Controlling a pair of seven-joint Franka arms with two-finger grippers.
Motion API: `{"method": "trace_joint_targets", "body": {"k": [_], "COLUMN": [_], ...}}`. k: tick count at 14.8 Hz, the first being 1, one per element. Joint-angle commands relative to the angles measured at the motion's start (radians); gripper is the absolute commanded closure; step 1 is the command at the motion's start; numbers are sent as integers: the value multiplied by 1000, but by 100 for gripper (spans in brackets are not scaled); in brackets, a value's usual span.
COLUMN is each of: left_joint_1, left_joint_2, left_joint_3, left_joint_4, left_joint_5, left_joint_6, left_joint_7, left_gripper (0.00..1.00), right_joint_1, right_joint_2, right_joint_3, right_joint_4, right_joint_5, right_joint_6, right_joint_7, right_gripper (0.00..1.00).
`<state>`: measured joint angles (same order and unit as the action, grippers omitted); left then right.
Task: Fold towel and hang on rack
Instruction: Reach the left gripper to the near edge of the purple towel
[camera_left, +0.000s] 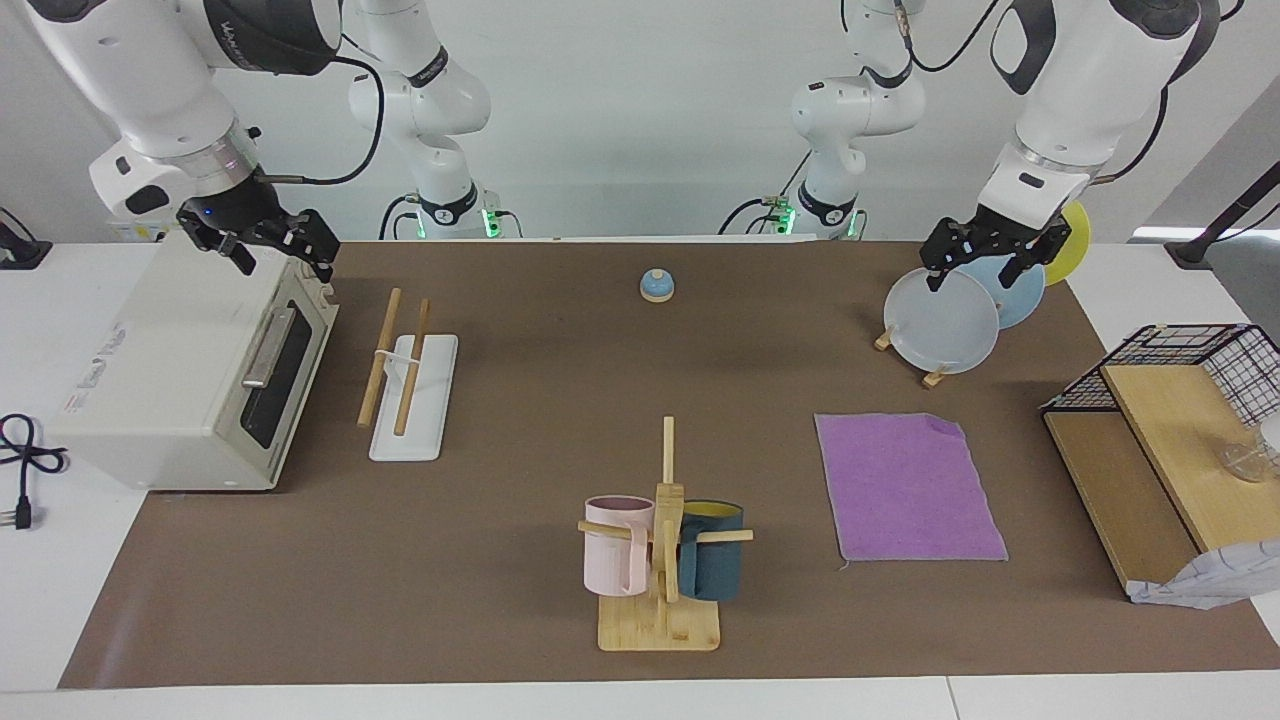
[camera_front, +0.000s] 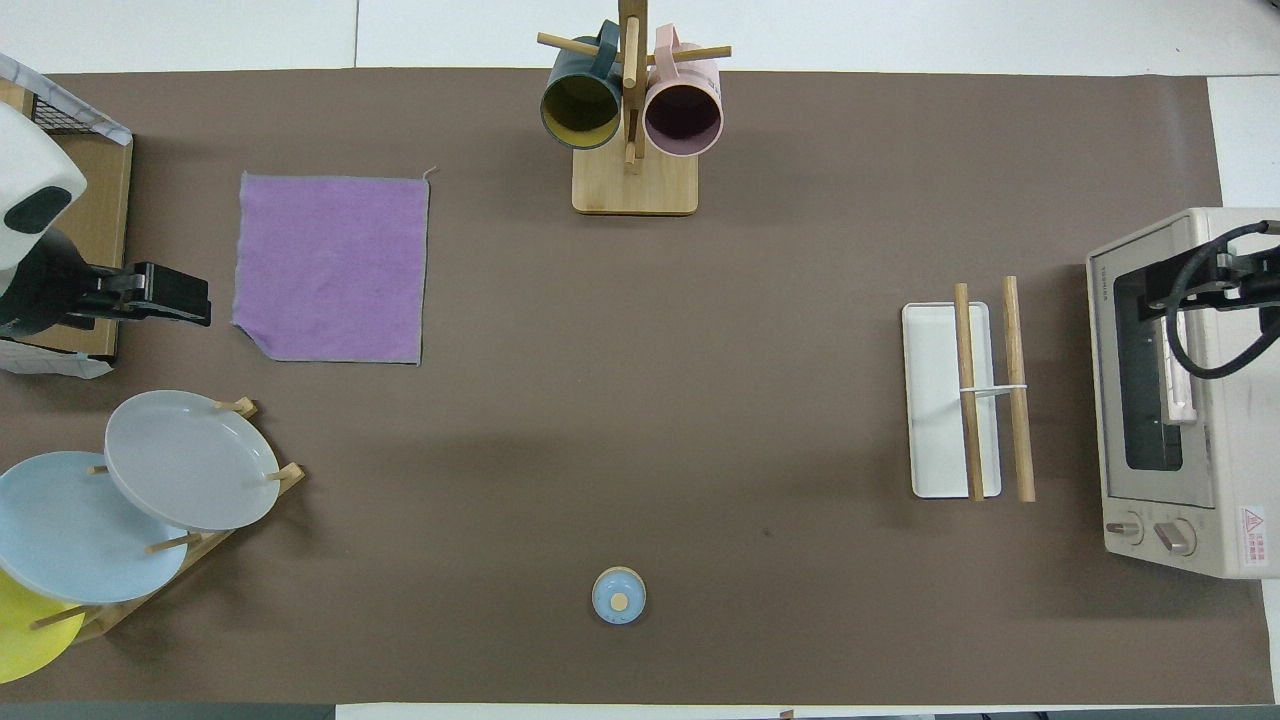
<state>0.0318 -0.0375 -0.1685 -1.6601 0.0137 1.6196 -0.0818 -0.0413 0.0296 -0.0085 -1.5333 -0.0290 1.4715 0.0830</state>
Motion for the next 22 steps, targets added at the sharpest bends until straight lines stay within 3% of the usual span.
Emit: {"method": "trace_joint_targets", "body": {"k": [1, 10, 14, 16, 20, 22], "left_joint_1": [-4, -9, 56, 91, 172, 200], "left_joint_2": [-19, -21, -30, -13, 195, 250], "left_joint_3": [7, 7, 9, 9, 9, 9], "left_joint_4": [-18, -24, -139, -255, -314, -314], "left_joint_5": [-11, -11, -11, -15, -51, -79], "left_joint_6": [-7, 0, 109, 266, 507, 554], "left_joint_7": [7, -4, 14, 19, 16, 11], "left_gripper": [0, 0, 1, 1, 1, 1], "right_joint_1": [-11, -11, -11, -11, -11, -11], "right_joint_2": [-22, -20, -20, -20, -20, -20], "right_joint_3": [7, 7, 7, 7, 7, 7], "right_joint_4": [-25, -25, -25, -25, -25, -25], "right_joint_5": [1, 1, 1, 1, 1, 1], "right_joint_6": [10, 10, 10, 10, 10, 10], "right_joint_7": [-14, -14, -14, -14, -14, -14], "right_gripper": [0, 0, 0, 0, 0, 0]}}
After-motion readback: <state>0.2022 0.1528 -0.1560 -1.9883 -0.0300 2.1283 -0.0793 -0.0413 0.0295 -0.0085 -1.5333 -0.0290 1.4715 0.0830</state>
